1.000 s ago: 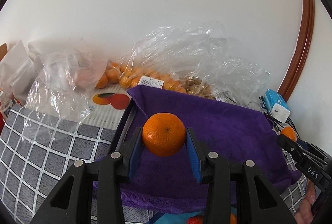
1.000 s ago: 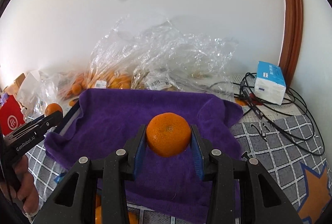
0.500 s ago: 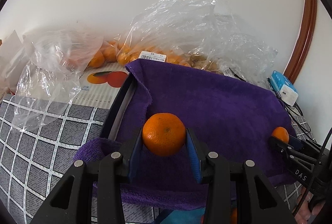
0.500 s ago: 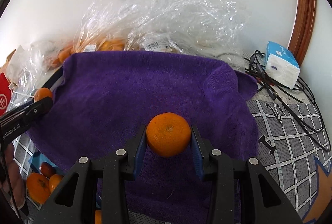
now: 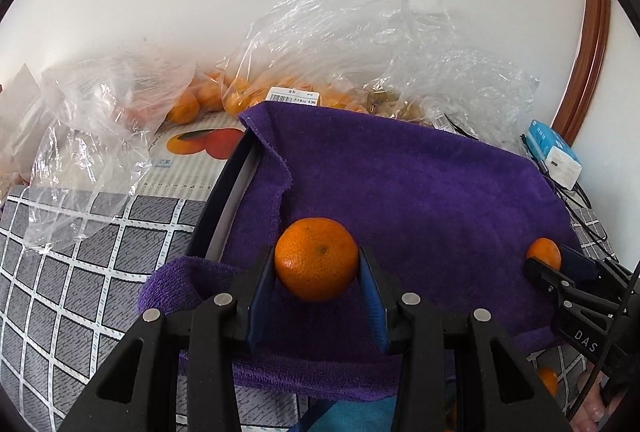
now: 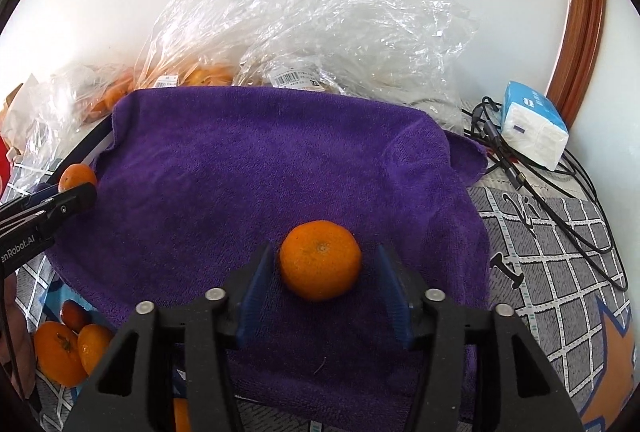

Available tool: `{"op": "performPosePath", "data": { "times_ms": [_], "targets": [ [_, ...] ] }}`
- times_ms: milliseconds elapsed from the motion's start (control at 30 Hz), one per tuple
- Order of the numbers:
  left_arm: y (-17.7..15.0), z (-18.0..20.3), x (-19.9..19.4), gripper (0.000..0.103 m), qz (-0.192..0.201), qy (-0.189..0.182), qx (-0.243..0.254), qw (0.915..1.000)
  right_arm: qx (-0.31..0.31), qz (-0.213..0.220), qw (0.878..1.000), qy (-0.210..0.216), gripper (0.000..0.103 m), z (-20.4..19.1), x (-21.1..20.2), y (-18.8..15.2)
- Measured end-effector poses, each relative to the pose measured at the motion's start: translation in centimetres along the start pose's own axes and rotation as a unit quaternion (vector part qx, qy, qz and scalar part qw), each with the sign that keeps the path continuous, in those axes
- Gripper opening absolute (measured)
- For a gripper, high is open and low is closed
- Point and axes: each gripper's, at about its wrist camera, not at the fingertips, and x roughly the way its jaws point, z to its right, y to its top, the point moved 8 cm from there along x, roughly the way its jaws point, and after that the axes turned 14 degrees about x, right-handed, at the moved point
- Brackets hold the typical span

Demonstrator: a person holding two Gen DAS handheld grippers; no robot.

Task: Organize fruits
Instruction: 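Lower both oranges onto the towel and open both tools, then grasp another orange with the right tool while the left tool moves toward the fruit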

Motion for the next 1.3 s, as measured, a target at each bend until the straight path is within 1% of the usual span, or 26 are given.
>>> {"op": "performPosePath", "data": {
  "times_ms": [100, 133, 200, 233, 267, 333, 433, 500, 567, 600, 667, 733, 800, 867, 933, 1067, 1133, 1200, 1300],
  "targets": [
    [0.1, -0.1, -0.1, 0.039, 0.002, 0.002, 0.000, 1.0000, -0.002, 0.001, 1.000, -0.004, 0.060, 0.0, -0.2, -0.1],
    [0.2, -0.2, -0.4, 0.041, 0.009, 0.005, -0.001, 0.9999, -0.003, 0.003, 1.000, -0.007, 0.061, -0.1, -0.3, -0.1],
    [0.5, -0.3, -1.3, 0.050, 0.032, 0.000, -0.008, 0.9994, -0.008, 0.013, 1.000, -0.010, 0.061, -0.3, -0.9, 0.0],
    [0.7, -0.4, -1.8, 0.056, 0.045, -0.002, -0.012, 0.9989, -0.010, 0.019, 1.000, -0.010, 0.064, -0.4, -1.2, 0.1],
    [0.9, -0.5, -2.3, 0.059, 0.057, -0.003, -0.014, 0.9983, -0.009, 0.021, 1.000, -0.009, 0.066, -0.5, -1.5, 0.2],
    [1.2, -0.5, -3.0, 0.060, 0.074, 0.001, -0.014, 0.9972, -0.001, 0.025, 1.000, -0.003, 0.066, -0.5, -2.0, 0.5],
    [1.4, -0.6, -3.7, 0.060, 0.087, 0.015, -0.012, 0.9960, 0.014, 0.036, 0.999, -0.007, 0.066, -0.4, -3.3, 1.0],
    [1.7, -0.9, -4.2, 0.060, 0.089, 0.032, -0.014, 0.9954, 0.019, 0.037, 0.999, -0.008, 0.066, -0.4, -4.3, 1.1],
    [2.4, -1.4, -5.5, 0.060, 0.101, 0.043, -0.024, 0.9936, 0.021, 0.040, 0.999, -0.013, 0.066, -0.3, -5.7, 0.9],
    [2.8, -1.7, -6.3, 0.060, 0.113, 0.044, -0.028, 0.9923, 0.023, 0.040, 0.999, -0.015, 0.066, -0.2, -6.2, 0.7],
    [3.5, -1.7, -7.7, 0.060, 0.129, 0.036, -0.022, 0.9908, 0.026, 0.048, 0.998, -0.030, 0.066, 0.2, -7.4, 0.2],
    [3.5, -1.7, -8.6, 0.060, 0.122, 0.046, -0.008, 0.9915, 0.032, 0.052, 0.997, -0.044, 0.066, 0.7, -8.4, -0.4],
    [2.7, -1.8, -9.3, 0.060, 0.116, 0.041, -0.002, 0.9924, 0.042, 0.045, 0.997, -0.045, 0.066, 1.1, -9.2, -1.1],
    [1.3, -2.2, -9.6, 0.060, 0.100, 0.041, -0.001, 0.9942, 0.052, 0.029, 0.998, -0.033, 0.066, 1.2, -9.8, -2.2],
    [-0.4, -2.7, -10.1, 0.060, 0.086, 0.038, 0.001, 0.9955, 0.053, 0.009, 0.998, -0.012, 0.066, 0.8, -10.2, -3.7],
    [-3.4, -3.4, -10.5, 0.060, 0.061, 0.044, 0.004, 0.9972, 0.041, -0.001, 0.999, 0.016, 0.064, -0.6, -11.0, -6.5],
    [-4.6, -3.7, -11.0, 0.060, 0.055, 0.048, 0.006, 0.9973, 0.033, -0.012, 0.999, 0.038, 0.059, -1.5, -11.1, -8.0],
    [-5.9, -3.8, -11.4, 0.060, 0.050, 0.047, 0.007, 0.9976, 0.027, -0.017, 0.998, 0.048, 0.057, -2.2, -11.1, -9.1],
    [-7.6, -3.8, -11.4, 0.060, 0.045, 0.047, 0.008, 0.9978, 0.030, -0.032, 0.997, 0.064, 0.048, -3.0, -10.5, -10.0]
  ]
}}
